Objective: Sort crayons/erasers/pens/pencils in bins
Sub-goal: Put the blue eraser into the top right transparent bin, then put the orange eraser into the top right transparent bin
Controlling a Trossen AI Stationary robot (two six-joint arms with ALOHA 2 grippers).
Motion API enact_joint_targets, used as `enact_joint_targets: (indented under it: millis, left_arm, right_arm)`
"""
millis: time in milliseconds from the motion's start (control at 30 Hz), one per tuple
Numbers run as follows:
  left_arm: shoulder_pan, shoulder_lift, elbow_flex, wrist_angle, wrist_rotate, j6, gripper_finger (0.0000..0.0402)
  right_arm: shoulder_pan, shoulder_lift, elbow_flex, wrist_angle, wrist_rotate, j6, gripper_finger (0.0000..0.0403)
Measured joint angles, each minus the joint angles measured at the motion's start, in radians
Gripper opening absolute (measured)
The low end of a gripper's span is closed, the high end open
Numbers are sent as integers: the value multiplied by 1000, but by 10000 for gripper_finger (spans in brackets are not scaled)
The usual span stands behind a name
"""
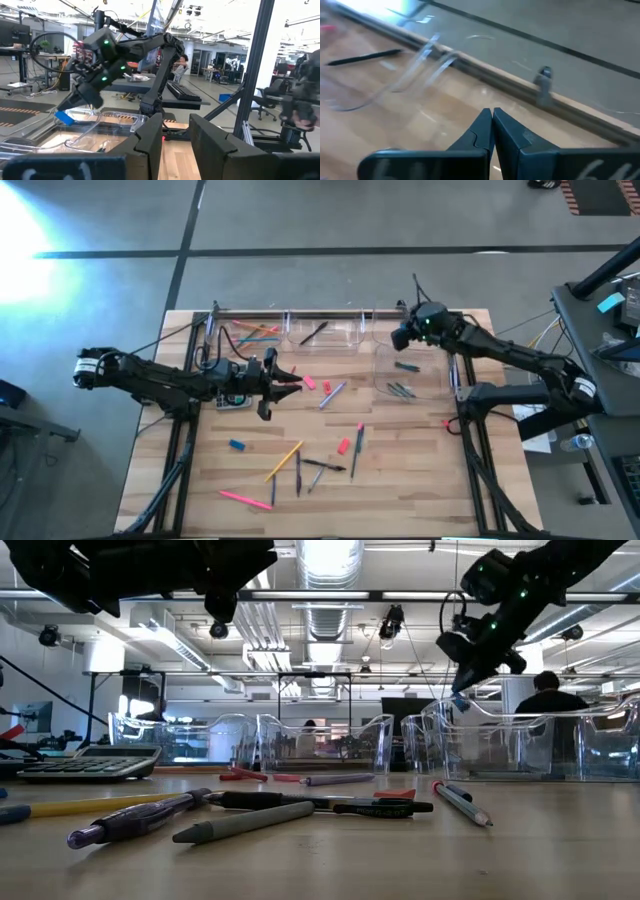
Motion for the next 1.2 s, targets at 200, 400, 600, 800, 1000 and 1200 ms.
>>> enact_joint_targets:
  millis: [200, 400, 600, 800, 1000, 1200]
  left_arm:
    - [0, 0, 0, -1, 0, 0, 83]
    - [0, 0, 0, -10, 0, 0, 83]
    - [0, 0, 0, -18, 0, 0, 83]
    - [0, 0, 0, -17, 0, 0, 83]
    - [0, 0, 0, -26, 0, -2, 83]
    - [-1, 0, 0, -71, 0, -29, 83]
  right_arm:
    - [-61, 20, 0, -1, -6, -42, 26]
    - [-59, 20, 4, -28, -38, -48, 109]
    - [-29, -16, 74, -66, -226, -26, 180]
    - [200, -100, 93, -65, -270, 5, 180]
    - [537, -128, 62, -68, -88, 85, 168]
    - [867, -58, 59, -33, 119, 180, 168]
